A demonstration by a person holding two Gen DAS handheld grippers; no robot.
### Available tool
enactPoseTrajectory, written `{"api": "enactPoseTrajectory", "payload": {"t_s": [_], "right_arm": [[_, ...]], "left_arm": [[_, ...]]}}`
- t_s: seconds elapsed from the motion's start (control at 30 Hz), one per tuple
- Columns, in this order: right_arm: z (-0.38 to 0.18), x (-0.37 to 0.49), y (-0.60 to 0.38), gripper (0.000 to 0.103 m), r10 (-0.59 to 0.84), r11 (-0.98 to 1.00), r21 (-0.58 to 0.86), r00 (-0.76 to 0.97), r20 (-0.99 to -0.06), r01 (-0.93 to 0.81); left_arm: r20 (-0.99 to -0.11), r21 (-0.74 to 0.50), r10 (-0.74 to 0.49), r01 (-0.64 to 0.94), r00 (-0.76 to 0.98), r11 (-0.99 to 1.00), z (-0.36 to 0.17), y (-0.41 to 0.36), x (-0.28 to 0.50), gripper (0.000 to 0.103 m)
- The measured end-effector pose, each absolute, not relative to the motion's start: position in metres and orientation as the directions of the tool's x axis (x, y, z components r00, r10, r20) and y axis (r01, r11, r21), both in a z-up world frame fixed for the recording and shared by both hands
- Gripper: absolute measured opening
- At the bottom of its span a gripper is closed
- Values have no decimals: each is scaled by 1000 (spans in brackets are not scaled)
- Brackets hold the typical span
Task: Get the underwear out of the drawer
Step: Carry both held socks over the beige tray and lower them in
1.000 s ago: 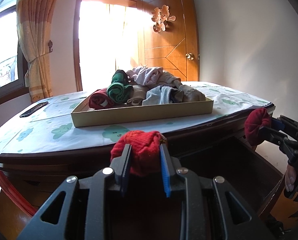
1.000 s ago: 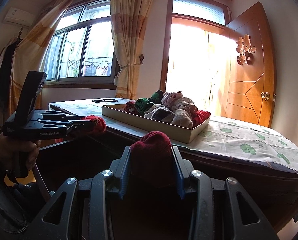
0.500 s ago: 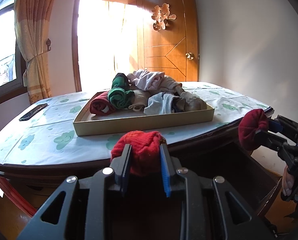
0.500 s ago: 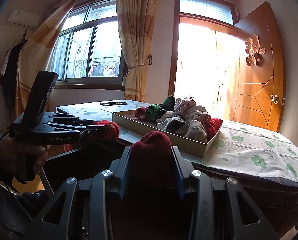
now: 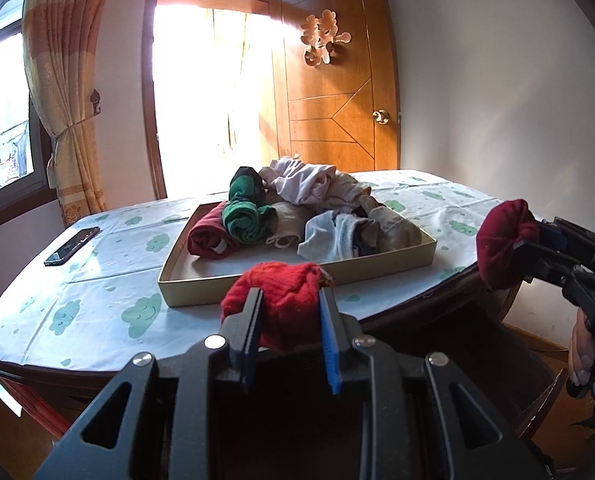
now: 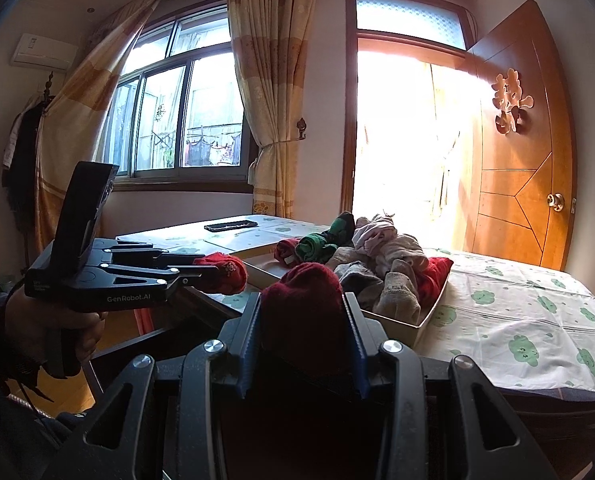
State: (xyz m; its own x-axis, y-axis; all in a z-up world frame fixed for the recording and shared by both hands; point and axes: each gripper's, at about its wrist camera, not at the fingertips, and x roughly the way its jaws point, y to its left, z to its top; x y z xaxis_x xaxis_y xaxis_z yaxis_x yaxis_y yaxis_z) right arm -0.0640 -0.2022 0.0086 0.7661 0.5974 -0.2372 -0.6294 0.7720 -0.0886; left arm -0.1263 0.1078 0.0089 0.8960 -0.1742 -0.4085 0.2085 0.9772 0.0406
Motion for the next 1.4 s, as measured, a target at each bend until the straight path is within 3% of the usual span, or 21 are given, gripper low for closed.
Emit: {"api": "enactPoseTrajectory", "payload": {"t_s": [0.87, 1.17, 1.4], "right_arm": [[57, -20, -165, 41, 636, 738, -111, 741, -214, -665], [64, 1, -148, 41, 644, 729, -104, 730, -230, -677], [60, 28, -134, 41, 634, 731, -89, 721, -281, -677]], "left_arm": [[-398, 107, -129, 186, 908, 977, 39, 115, -81, 26], [-422, 128, -103, 172, 901, 977, 40, 122, -57, 26], [-489, 93, -109, 176, 865, 980, 32, 132, -25, 26]]}}
